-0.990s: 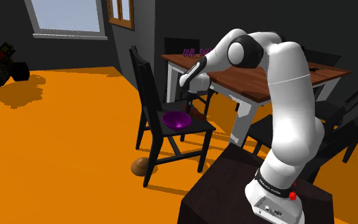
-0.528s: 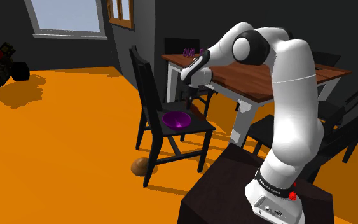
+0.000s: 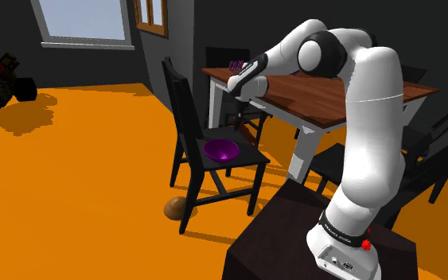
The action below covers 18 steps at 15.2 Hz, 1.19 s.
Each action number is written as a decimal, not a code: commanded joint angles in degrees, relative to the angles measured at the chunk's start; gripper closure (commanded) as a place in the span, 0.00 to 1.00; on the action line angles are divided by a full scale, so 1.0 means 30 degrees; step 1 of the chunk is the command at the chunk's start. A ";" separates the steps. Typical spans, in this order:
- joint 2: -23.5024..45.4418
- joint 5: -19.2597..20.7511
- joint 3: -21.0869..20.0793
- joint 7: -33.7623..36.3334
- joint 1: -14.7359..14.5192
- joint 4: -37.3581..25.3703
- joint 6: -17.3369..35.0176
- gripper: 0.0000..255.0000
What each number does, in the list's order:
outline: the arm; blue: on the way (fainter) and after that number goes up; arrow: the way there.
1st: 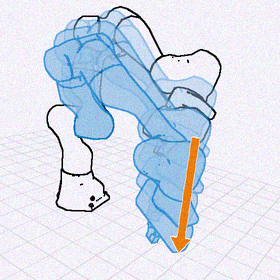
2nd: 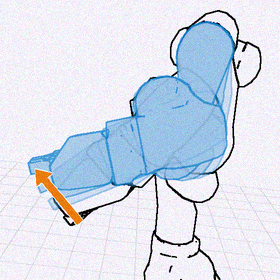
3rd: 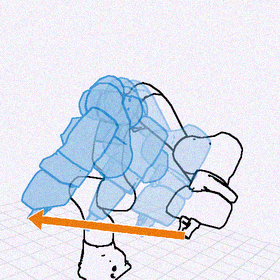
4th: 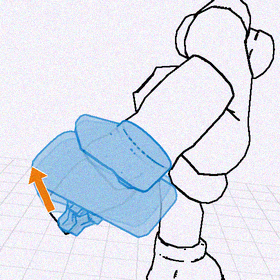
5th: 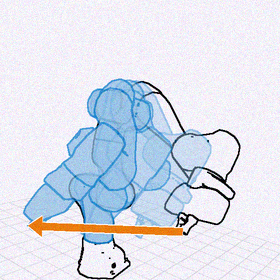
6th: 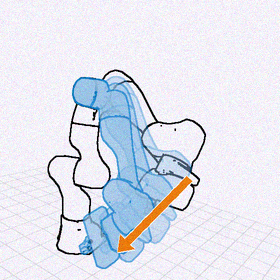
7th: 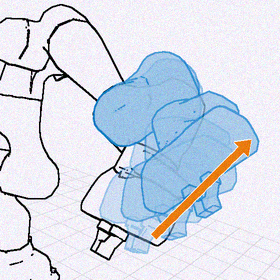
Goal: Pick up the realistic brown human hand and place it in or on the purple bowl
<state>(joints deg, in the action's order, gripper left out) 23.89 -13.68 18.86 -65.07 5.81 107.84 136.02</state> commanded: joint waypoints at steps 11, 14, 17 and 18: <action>-0.2268 0.1418 -0.0118 0.3133 -0.2294 0.1817 -0.0157 1.00; -0.2818 0.1899 -0.0371 0.4639 -0.3316 0.2590 0.0166 1.00; -0.3231 0.2356 -0.0673 0.6176 -0.4303 0.3159 0.0402 1.00; -0.3337 0.2501 -0.0787 0.6692 -0.4621 0.3304 0.0461 1.00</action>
<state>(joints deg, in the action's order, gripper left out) 14.28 -6.63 16.90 -46.81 -6.92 116.71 136.65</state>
